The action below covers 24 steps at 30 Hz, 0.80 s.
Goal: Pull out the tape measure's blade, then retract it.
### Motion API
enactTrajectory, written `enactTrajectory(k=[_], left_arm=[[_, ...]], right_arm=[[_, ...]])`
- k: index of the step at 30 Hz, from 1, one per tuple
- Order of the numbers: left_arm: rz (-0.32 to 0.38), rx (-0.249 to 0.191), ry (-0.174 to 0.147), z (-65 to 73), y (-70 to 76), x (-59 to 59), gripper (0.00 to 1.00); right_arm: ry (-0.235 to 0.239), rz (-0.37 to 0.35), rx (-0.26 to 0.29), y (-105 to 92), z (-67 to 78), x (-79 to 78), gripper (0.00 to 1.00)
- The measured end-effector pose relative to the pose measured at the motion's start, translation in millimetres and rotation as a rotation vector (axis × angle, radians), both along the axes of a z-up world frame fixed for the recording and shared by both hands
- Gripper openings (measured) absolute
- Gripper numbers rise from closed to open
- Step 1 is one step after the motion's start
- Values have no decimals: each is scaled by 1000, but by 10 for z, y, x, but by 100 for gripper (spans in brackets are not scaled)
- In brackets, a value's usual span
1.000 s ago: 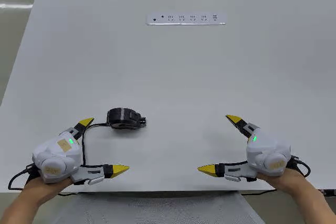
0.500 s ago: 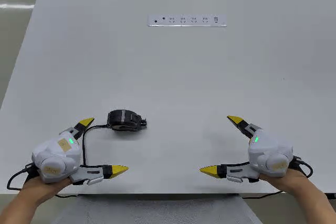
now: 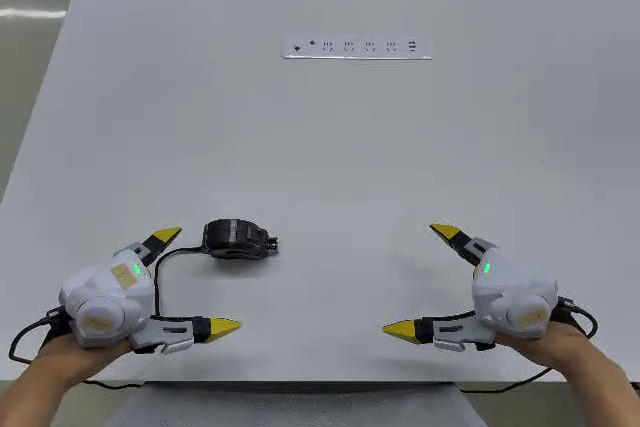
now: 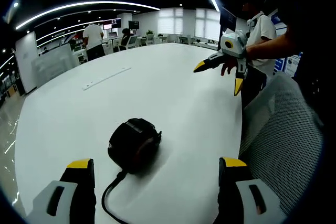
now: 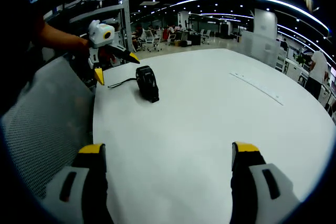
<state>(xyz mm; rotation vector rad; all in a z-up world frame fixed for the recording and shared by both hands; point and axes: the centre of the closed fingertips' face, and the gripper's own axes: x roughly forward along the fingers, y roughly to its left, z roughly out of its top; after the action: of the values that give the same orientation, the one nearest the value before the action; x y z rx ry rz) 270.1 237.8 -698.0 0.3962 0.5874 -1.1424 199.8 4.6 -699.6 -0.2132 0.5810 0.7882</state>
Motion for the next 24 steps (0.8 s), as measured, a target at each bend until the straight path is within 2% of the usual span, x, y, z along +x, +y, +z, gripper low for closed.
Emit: enactTrajectory(k=[9,18,24], left_arm=[[-20,15,1,-4,-1,71,92],[-77,64,3,-48,-21,171,86],[-102,88,5,-71,-34,243,83]], right_arm=[[-2,25,-11,7,-4,59,93],[10,109,-55,85,-72,131,89],[9,147,-60,147,-92,192,85]])
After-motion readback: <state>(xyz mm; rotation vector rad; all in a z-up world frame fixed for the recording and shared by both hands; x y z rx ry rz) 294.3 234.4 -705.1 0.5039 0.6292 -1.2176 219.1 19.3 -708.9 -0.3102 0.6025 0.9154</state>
